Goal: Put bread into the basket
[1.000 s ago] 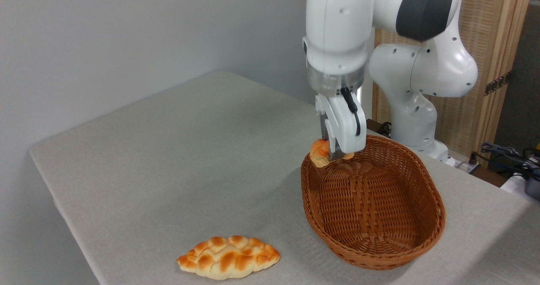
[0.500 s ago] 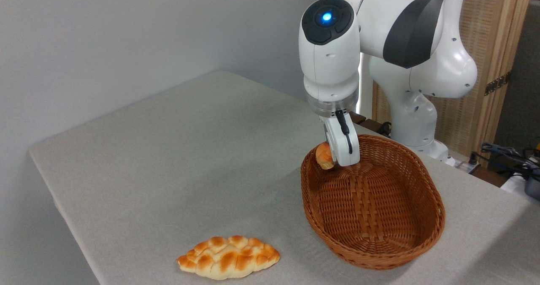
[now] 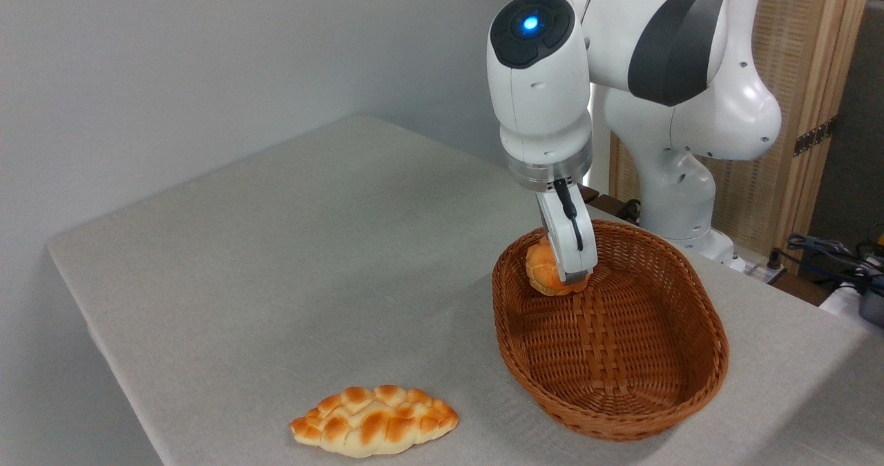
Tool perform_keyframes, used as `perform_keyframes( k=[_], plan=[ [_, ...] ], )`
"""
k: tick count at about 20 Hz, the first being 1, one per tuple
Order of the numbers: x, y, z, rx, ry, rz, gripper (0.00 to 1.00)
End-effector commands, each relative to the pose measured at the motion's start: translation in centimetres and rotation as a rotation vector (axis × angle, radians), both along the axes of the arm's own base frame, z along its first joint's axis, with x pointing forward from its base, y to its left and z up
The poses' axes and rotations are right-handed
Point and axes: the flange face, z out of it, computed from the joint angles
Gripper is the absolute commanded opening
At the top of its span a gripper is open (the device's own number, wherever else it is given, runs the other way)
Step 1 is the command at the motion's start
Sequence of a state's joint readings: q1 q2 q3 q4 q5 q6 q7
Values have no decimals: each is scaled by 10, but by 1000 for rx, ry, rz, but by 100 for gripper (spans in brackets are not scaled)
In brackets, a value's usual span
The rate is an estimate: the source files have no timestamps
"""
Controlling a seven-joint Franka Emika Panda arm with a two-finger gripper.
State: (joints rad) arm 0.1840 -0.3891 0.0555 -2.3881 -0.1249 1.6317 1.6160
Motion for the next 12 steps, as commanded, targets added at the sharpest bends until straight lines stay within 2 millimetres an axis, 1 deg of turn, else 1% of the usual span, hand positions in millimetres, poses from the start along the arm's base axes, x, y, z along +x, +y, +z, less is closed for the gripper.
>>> perform_keyframes(
  k=[1,3,6,7,10,12],
  plan=[
    [13,8,38,23,-77,2,100],
    [26,10,65,43,-127,55,100],
    [49,8,103,76,-187,165,100],
    [57,8,113,78,-199,206,100],
    [86,-4,148,91,-247,297,100],
    [107,-19,164,121,-248,412,100]
  ],
)
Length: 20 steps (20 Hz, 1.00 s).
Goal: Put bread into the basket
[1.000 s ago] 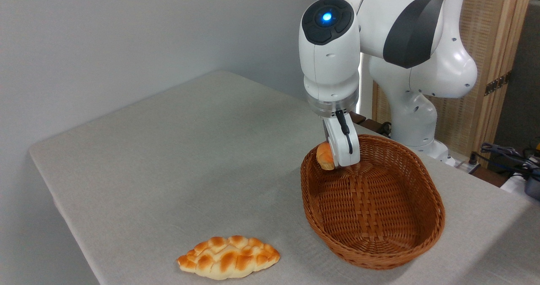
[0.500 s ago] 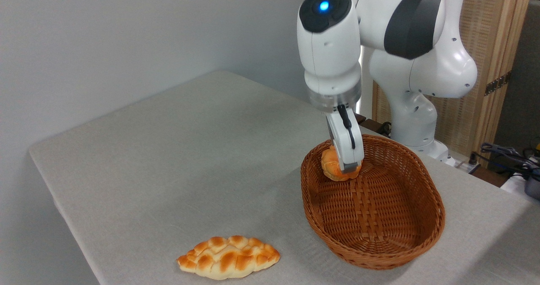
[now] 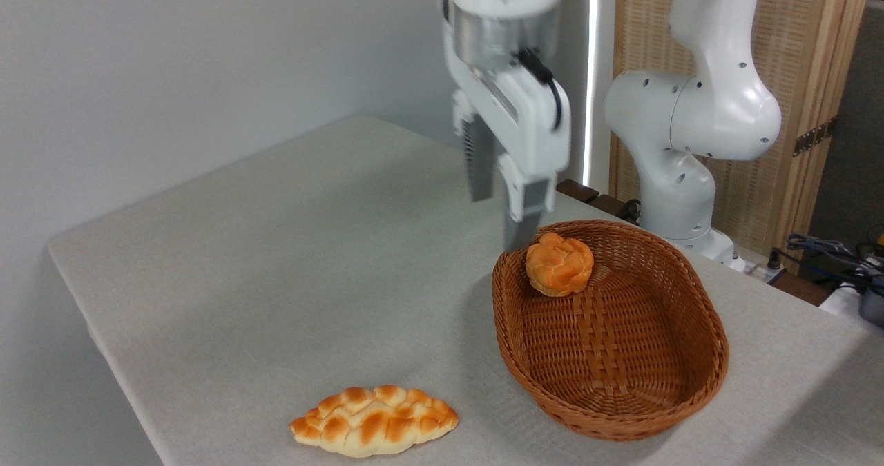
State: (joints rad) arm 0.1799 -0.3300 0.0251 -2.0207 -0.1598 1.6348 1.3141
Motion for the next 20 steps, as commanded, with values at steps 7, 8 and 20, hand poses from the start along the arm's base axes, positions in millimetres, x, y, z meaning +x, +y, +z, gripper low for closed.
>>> perform_keyframes(
  k=[7,8,20],
  plan=[
    [97,-62,32,114,-13,296,100],
    [102,-66,24,145,-2,284,100],
    [103,-61,27,164,-11,291,100]
  ],
)
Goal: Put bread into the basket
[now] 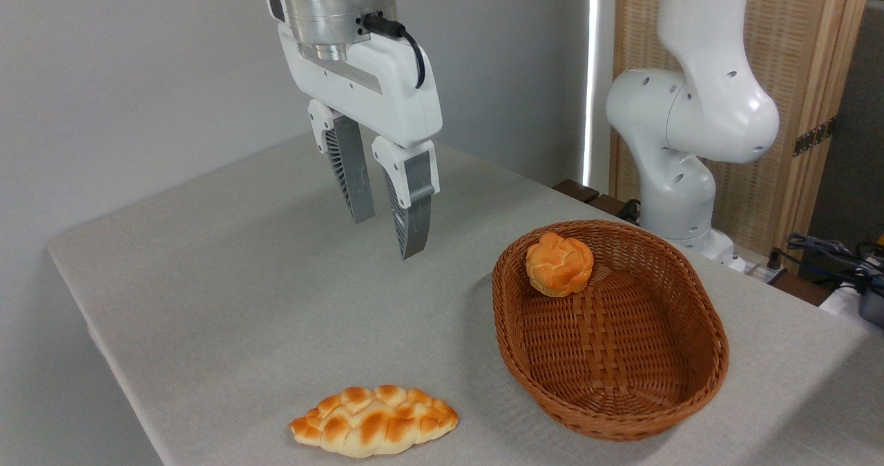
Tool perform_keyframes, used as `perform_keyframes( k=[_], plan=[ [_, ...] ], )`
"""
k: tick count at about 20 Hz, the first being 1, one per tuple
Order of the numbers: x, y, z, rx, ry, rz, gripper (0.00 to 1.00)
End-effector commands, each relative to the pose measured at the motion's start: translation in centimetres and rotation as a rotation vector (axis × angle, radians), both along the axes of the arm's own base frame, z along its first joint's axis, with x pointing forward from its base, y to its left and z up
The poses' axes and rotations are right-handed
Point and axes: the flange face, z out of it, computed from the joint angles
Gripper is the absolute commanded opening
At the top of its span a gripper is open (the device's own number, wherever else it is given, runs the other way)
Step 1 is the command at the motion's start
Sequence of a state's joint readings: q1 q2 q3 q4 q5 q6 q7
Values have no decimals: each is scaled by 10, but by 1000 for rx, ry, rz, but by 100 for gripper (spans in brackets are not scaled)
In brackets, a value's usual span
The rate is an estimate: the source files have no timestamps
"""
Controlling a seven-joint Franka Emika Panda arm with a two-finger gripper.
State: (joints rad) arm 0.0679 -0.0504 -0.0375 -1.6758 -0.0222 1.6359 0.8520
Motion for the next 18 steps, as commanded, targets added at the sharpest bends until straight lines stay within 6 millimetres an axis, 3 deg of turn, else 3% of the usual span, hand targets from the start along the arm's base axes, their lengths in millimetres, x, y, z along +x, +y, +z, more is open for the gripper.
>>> perform_keyframes(
  k=[1,18],
  plan=[
    [2,-1,3,15,-7,9,100],
    [2,-2,3,42,-7,43,100]
  ],
)
